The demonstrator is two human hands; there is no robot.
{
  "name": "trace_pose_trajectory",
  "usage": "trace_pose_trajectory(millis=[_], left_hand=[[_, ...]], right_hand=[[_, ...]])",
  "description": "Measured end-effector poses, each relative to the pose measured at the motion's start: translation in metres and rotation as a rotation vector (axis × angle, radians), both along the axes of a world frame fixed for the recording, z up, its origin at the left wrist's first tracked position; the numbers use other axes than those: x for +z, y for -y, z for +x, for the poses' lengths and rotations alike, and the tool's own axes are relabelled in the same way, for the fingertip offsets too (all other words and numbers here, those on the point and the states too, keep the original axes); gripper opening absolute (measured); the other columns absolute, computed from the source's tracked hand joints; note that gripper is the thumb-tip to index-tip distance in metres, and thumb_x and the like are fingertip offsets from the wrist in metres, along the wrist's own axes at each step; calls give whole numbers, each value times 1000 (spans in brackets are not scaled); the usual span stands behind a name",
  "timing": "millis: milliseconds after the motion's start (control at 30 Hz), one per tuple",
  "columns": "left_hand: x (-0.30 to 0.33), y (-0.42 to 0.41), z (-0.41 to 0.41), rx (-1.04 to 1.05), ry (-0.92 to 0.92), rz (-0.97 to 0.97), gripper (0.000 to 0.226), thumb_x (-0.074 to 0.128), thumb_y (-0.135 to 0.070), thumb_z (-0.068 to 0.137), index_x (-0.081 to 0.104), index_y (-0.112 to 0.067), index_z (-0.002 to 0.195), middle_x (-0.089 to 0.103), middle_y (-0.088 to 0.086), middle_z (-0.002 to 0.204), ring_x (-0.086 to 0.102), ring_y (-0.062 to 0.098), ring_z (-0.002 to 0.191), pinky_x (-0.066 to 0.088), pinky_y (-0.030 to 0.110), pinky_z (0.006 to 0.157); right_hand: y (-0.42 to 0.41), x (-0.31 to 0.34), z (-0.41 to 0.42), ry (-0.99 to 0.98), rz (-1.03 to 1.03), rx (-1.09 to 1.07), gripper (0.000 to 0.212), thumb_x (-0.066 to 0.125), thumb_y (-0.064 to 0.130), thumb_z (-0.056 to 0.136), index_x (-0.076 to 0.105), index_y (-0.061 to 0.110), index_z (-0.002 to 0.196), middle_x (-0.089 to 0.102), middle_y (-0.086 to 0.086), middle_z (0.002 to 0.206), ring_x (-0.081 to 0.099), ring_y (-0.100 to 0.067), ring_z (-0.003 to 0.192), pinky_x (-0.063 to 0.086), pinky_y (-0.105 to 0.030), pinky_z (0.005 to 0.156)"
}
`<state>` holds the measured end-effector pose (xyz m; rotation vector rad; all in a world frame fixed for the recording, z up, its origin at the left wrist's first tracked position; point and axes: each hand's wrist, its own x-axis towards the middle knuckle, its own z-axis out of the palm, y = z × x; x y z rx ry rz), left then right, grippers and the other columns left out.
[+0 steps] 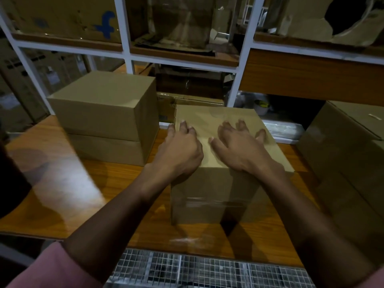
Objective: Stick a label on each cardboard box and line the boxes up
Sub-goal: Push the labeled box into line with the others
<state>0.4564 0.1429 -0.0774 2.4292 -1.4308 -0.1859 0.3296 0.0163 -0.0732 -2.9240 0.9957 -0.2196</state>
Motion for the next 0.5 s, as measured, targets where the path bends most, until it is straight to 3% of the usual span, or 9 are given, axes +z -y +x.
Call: trace_pose_trajectory(millis=[100, 233, 333, 433, 500], left_hand=[[-1, 2, -1, 5, -1, -15, 56, 29, -34, 107, 25, -8, 156, 8, 14, 168, 2, 41, 153, 19, 55, 120], [-2, 5, 3, -33, 41, -1, 57, 28, -35, 106, 27, -5, 155, 12, 18, 167, 6, 44, 152, 13, 54, 123], [-1, 5, 3, -22, 47, 6, 58, 28, -36, 107, 25, -7, 157, 12, 16, 167, 7, 43, 153, 15, 54, 123], [2, 2, -1, 13, 43, -3, 57, 29, -35, 106, 26, -10, 157, 11, 11, 168, 8, 40, 153, 25, 56, 118], [2, 1, -3, 28, 50, -13, 56, 29, -36, 106, 28, -10, 156, 12, 10, 168, 11, 40, 153, 28, 56, 116]], right_hand=[[0, 4, -11, 63, 26, 161, 49, 30, 52, 104, 49, 32, 145, 27, 11, 165, 1, -24, 157, -3, -72, 115], [5, 9, -8, -35, 150, 193, 51, 25, 53, 105, 25, 47, 156, 9, 26, 165, -2, -21, 157, -2, -70, 116], [5, 7, 3, -84, 102, 99, 57, 17, 60, 103, 16, 45, 158, 3, 21, 168, 3, -22, 156, 5, -67, 116], [0, 5, 7, 17, 7, -17, 56, 23, 57, 101, 41, 33, 149, 30, 3, 164, 17, -29, 153, 15, -65, 112], [-2, 3, 0, 136, -102, -39, 51, 28, 53, 99, 61, 29, 131, 55, -5, 146, 31, -28, 148, 22, -60, 112]])
